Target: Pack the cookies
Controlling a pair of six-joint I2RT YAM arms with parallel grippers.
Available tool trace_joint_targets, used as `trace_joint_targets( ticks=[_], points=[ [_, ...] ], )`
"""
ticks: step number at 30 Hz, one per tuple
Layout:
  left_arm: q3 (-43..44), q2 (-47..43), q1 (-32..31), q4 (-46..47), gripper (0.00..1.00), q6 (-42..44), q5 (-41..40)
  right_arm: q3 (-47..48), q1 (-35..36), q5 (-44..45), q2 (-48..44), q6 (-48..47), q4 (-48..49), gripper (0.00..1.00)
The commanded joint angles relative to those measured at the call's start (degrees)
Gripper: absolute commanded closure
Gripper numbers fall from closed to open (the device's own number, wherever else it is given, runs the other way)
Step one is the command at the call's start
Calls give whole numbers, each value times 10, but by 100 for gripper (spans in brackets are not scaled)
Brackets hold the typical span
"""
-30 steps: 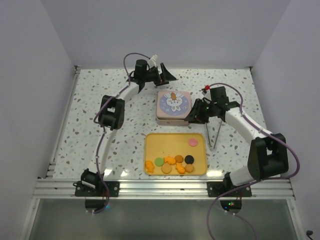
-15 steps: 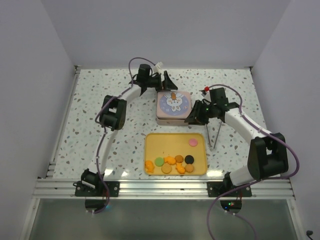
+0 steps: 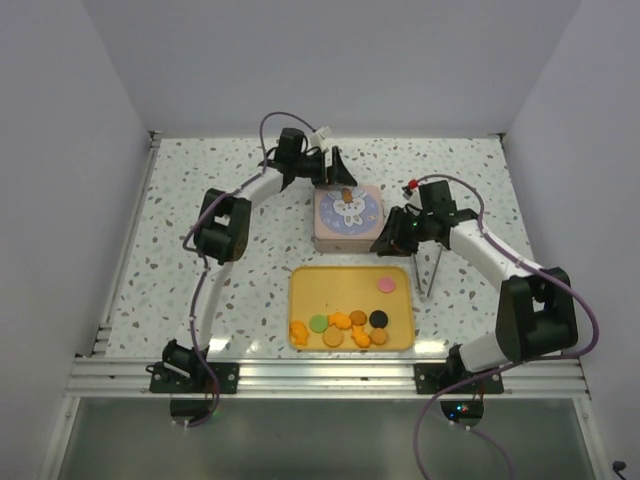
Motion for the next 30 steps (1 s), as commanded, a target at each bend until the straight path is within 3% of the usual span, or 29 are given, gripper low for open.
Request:
trace_joint_targets(
  ticks=[1,8,12,20,30],
  points=[
    [-11,-56,-7,-8,7,33,-3,1,1,-9,-27,-16,-6,65],
    [-22,-65,-12,-15,7,41,-9,11,1,-81,-13,59,97,67],
    [-29,-72,-17,-22,7,47,-16,53,0,-106,40,110,169,75],
    [-44,-77,-18,-29,8,57,-24,120,0,-110,124,125,196,77],
    [-70,-85,-16,-20,8,59,-26,32,2,-103,155,131,240,82]
  ],
)
